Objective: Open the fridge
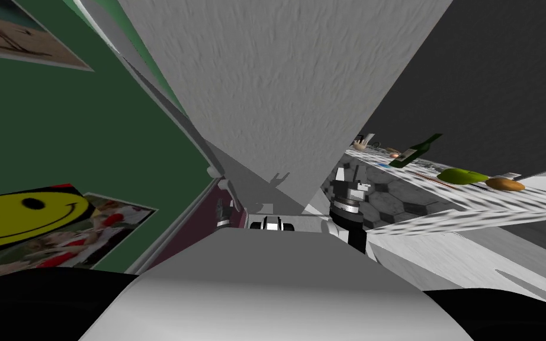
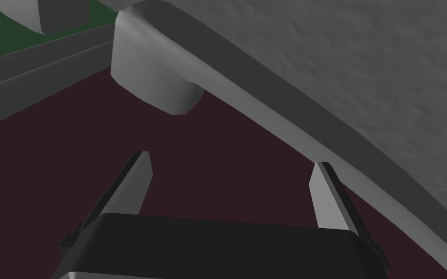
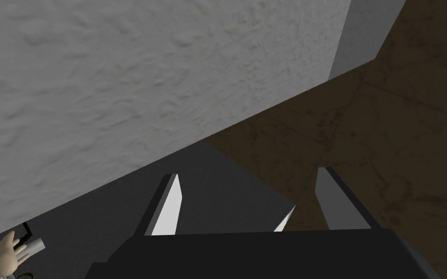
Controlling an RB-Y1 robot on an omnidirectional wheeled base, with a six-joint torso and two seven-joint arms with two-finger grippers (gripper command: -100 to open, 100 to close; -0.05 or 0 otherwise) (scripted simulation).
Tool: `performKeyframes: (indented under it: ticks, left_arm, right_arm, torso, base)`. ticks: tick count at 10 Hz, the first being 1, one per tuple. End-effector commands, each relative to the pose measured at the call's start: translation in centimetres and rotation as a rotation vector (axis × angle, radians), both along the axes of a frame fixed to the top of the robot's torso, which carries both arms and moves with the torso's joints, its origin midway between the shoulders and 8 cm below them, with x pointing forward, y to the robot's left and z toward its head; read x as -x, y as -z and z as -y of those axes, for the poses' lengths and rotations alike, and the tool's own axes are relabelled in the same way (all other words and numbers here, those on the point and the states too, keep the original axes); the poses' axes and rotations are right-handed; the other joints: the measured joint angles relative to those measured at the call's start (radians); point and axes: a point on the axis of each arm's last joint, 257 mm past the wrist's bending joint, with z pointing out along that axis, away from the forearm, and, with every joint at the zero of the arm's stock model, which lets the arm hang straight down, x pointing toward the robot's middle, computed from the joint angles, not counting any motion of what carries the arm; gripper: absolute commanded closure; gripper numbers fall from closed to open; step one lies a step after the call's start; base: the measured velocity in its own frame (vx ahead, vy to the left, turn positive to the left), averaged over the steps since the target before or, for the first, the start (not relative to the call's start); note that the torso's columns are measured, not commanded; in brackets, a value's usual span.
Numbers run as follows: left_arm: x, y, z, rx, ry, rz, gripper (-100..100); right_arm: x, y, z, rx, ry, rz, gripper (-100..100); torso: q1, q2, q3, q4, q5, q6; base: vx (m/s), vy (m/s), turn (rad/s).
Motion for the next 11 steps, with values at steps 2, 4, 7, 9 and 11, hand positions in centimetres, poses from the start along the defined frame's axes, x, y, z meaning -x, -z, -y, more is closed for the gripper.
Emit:
performKeyframes:
  ticks: [2,4,7,9,11]
  left_arm:
    - [1.5,2.6,-0.8,0.047,-0.038,-0.036,-100]
    - [2.4,4.2,-0.6,0.082,-0.062,-0.052,-100]
    - [3.9,6.7,0.8,0.162,-0.105,-0.072,-100]
    - [3.1,5.9,0.1,0.146,-0.094,-0.064,-100]
    - [2.5,5.4,-0.4,0.144,-0.092,-0.064,-100]
  right_arm:
    - [0.0,0.0,0.0,0.000,0.000,0.000,0]
    - [0.0,0.0,0.0,0.000,0.000,0.000,0]
    - [0.0,0.0,0.0,0.000,0.000,0.000,0]
    - [0.0,0.0,0.0,0.000,0.000,0.000,0]
    - [0.0,0.0,0.0,0.000,0.000,0.000,0]
  torso:
    - [0.004,-0.001,0.000,0.000,0.001,-0.001]
    - [0.001,0.001,0.001,0.000,0.000,-0.001]
    - [-0.001,-0.003,-0.001,-0.001,0.001,0.002]
    - [-0.016,0.013,0.007,0.004,-0.005,0.000]
    - [-0.015,0.013,0.007,0.006,-0.007,0.001]
  base:
    - [0.071,0.014,-0.036]
    - [0.097,0.017,-0.069]
    - [0.101,0.019,-0.056]
    - [0.043,0.007,-0.003]
    - [0.028,-0.011,0.016]
